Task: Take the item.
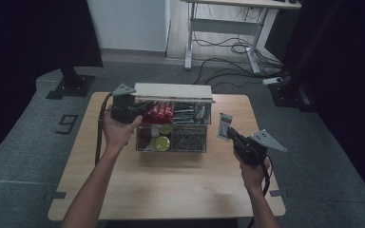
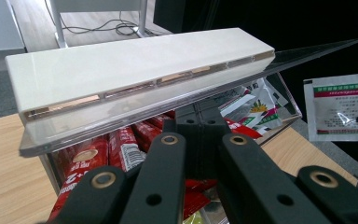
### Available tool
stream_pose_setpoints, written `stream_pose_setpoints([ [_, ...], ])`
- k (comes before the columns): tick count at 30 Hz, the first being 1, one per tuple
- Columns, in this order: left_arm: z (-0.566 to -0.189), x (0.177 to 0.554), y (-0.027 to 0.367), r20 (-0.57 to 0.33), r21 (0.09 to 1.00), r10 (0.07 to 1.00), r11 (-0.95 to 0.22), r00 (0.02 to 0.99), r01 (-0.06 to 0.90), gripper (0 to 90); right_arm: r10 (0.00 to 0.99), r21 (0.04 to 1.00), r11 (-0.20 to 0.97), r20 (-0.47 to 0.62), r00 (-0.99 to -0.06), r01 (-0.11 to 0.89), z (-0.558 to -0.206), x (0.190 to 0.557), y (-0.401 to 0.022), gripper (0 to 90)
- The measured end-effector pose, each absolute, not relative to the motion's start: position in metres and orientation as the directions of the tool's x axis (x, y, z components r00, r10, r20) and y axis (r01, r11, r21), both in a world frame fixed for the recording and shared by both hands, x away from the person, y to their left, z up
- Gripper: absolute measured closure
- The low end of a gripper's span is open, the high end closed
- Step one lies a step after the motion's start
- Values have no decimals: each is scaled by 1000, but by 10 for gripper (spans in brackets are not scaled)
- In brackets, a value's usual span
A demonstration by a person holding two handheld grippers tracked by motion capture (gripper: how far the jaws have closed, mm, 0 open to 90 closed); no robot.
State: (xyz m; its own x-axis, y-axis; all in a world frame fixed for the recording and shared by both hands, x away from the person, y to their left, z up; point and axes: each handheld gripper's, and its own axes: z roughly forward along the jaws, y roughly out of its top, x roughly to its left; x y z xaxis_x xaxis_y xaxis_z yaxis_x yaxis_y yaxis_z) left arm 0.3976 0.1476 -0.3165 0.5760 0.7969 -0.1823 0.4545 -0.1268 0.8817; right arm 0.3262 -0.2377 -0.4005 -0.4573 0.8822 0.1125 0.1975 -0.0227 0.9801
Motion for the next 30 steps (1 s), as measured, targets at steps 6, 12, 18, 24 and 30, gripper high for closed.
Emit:
stream_pose_setpoints([
  [6,-317,397,148,-183,881,796,-127,577,456,900,889,972,-19,123,-441,233,-417,329,-243,891],
  [12,-318,397,146,-184,880,795,-129,578,457,900,895,962,-23,141,-424,272,-435,331,-249,891],
  [18,-319,397,146,-183,879,795,-131,578,458,900,902,952,-29,157,-403,305,-452,333,-254,891],
  [24,-319,397,146,-183,879,796,-131,577,459,900,910,939,-35,171,-379,341,-470,335,-262,892],
  [30,-320,397,144,-181,878,795,-135,579,459,900,917,926,-41,184,-354,376,-485,337,-269,891],
])
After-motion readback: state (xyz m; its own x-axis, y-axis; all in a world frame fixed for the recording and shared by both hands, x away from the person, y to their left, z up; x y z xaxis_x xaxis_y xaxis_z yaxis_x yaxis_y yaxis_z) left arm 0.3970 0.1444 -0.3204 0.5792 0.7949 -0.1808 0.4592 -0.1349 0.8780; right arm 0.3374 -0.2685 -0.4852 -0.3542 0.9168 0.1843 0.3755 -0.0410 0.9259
